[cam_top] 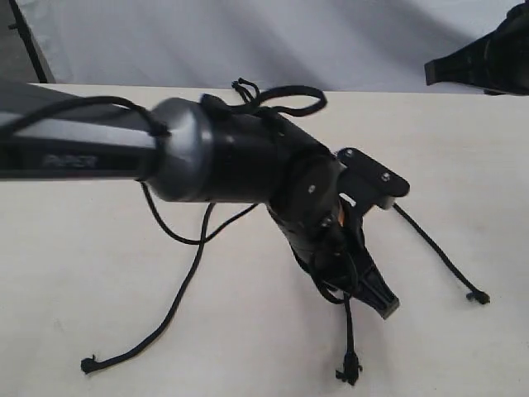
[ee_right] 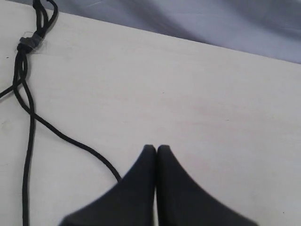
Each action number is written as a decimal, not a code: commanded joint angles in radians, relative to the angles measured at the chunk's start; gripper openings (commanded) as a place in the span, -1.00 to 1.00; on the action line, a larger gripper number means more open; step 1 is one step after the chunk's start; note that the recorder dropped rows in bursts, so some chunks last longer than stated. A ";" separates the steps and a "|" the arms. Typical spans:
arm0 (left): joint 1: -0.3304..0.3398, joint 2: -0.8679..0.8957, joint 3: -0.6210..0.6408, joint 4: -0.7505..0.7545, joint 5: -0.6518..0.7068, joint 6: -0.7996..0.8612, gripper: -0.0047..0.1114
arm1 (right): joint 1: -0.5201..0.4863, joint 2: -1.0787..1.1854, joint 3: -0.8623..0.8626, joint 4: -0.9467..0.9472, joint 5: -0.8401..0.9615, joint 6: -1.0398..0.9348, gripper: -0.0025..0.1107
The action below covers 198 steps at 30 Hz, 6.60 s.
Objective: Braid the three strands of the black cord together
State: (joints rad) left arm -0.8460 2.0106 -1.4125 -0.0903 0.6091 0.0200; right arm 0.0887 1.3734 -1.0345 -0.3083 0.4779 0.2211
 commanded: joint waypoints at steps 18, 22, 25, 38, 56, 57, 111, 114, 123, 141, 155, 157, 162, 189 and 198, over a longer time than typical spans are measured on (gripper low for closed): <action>-0.013 0.235 -0.272 0.208 0.340 -0.137 -0.92 | -0.005 -0.008 0.042 -0.071 -0.105 0.034 -0.95; 0.007 0.152 -0.272 0.436 0.493 -0.176 -0.92 | -0.005 -0.006 0.042 -0.063 -0.104 0.034 -0.95; 0.044 0.093 -0.272 0.631 0.571 -0.285 -0.92 | -0.005 0.000 0.042 -0.063 -0.104 0.034 -0.95; 0.393 -0.005 -0.223 0.667 0.529 -0.335 -0.92 | -0.005 0.019 0.042 -0.063 -0.113 0.034 -0.95; 0.557 -0.001 0.211 0.575 0.123 -0.369 -0.92 | -0.005 0.026 0.042 -0.063 -0.126 0.036 -0.95; 0.557 -0.001 0.219 0.574 0.123 -0.369 -0.92 | -0.005 0.029 0.042 -0.063 -0.128 0.036 -0.95; 0.905 -0.339 0.316 0.502 -0.139 -0.408 -0.88 | 0.716 0.868 -0.586 0.351 0.324 0.010 -0.15; 0.905 -0.339 0.316 0.500 -0.142 -0.409 -0.88 | 0.716 0.876 -0.586 0.349 0.327 0.002 -0.44; 0.905 -0.339 0.316 0.500 -0.142 -0.409 -0.88 | 0.712 0.761 -0.623 0.189 0.511 -0.080 -0.96; 0.905 -0.333 0.318 0.483 -0.142 -0.409 -0.88 | 0.348 0.739 -0.634 -0.325 0.533 -0.080 -0.96; 0.905 -0.333 0.318 0.483 -0.142 -0.409 -0.88 | 0.242 0.935 -0.612 -0.144 0.542 -0.368 -0.96; 0.905 -0.333 0.318 0.483 -0.142 -0.383 -0.88 | 0.252 0.935 -0.596 0.061 0.630 -0.510 -0.96; 0.905 -0.333 0.318 0.474 -0.142 -0.380 -0.88 | 0.390 0.904 -0.591 0.675 0.743 -0.827 -0.96; 0.905 -0.333 0.318 0.470 -0.136 -0.380 -0.88 | 0.218 0.739 -0.593 0.394 0.696 -0.755 -0.96; 0.905 -0.333 0.318 0.470 -0.138 -0.380 -0.88 | 0.153 0.805 -0.591 0.382 0.660 -0.699 -0.96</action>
State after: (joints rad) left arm 0.0584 1.6834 -1.1005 0.3912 0.4738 -0.3584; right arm 0.2494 2.1677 -1.6276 0.0860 1.1682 -0.5023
